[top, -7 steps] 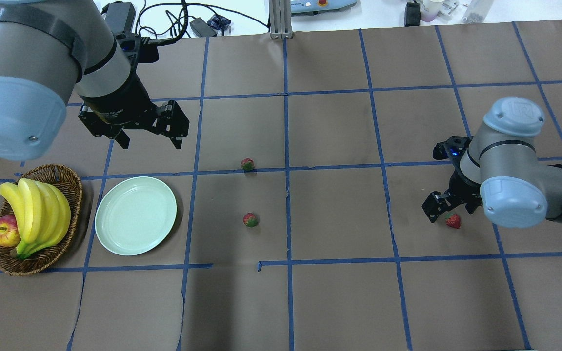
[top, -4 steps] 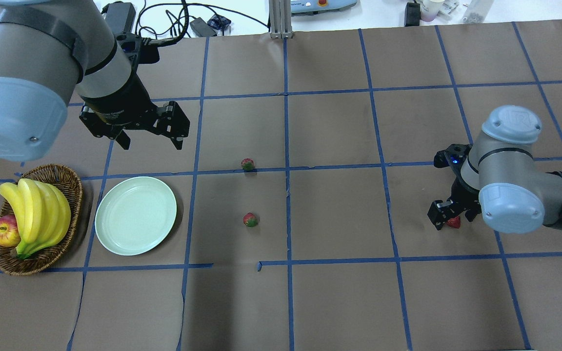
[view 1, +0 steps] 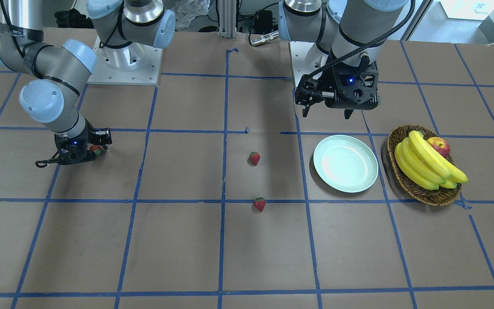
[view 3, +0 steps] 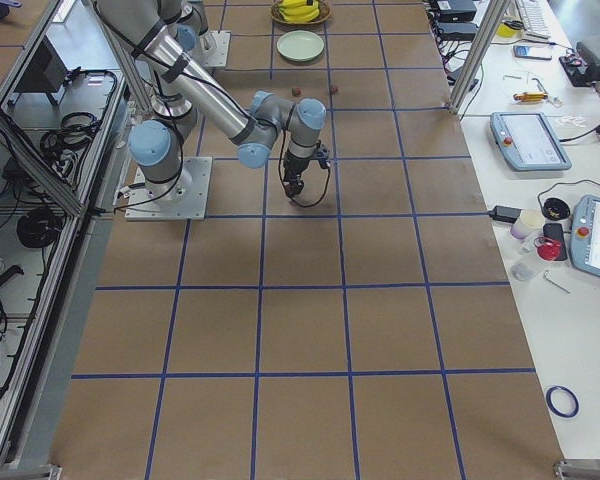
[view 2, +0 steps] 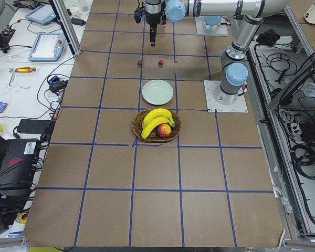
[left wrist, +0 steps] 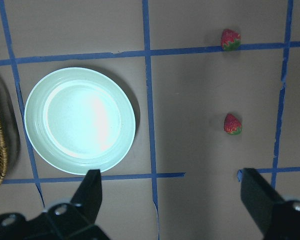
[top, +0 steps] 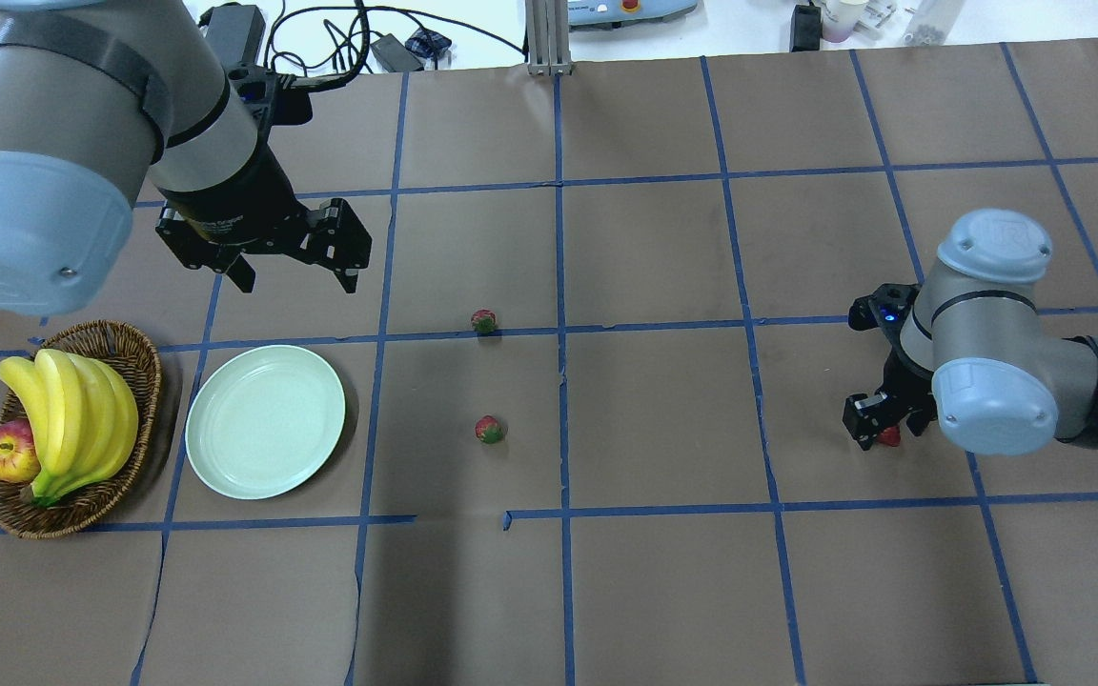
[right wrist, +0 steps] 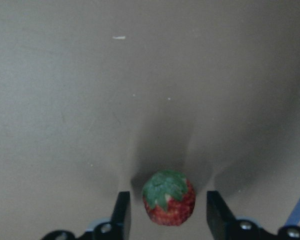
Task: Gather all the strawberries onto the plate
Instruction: 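Move the right gripper to the last strawberry and grasp it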
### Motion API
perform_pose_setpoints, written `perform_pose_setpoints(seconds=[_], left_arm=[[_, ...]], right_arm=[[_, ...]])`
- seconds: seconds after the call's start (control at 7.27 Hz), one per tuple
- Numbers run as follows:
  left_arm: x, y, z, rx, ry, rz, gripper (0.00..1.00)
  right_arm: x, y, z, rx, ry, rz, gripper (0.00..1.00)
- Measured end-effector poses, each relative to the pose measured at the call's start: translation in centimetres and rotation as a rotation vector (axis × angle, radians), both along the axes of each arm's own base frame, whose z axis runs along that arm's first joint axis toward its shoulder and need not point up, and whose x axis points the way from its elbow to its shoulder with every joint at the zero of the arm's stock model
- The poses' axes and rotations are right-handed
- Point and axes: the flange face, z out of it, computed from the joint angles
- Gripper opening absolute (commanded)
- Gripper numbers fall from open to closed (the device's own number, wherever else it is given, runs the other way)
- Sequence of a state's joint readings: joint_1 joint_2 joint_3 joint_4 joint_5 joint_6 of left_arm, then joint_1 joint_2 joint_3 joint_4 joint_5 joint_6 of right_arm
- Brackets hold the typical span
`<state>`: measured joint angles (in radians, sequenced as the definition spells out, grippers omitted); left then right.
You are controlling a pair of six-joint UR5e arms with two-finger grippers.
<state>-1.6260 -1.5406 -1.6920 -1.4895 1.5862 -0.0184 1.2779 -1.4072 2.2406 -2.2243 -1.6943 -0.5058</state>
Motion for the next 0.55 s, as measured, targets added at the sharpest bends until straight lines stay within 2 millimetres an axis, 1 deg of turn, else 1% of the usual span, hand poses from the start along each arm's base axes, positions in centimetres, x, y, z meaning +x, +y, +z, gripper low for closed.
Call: perform_pose_setpoints(seconds=[0.41,0.55], left_arm=[[0.01,0.00,0.01,0.000,0.000,0.001,1.00],[0.04,-0.02,0.01,-0.001,0.000,0.002,1.00]], right_arm=[[0.11,-0.43,0.40,-0.039,-0.002,-0.019,0.00],[0.70,-0.83,0.91,-0.076,-0.019,-0.049,0.00]])
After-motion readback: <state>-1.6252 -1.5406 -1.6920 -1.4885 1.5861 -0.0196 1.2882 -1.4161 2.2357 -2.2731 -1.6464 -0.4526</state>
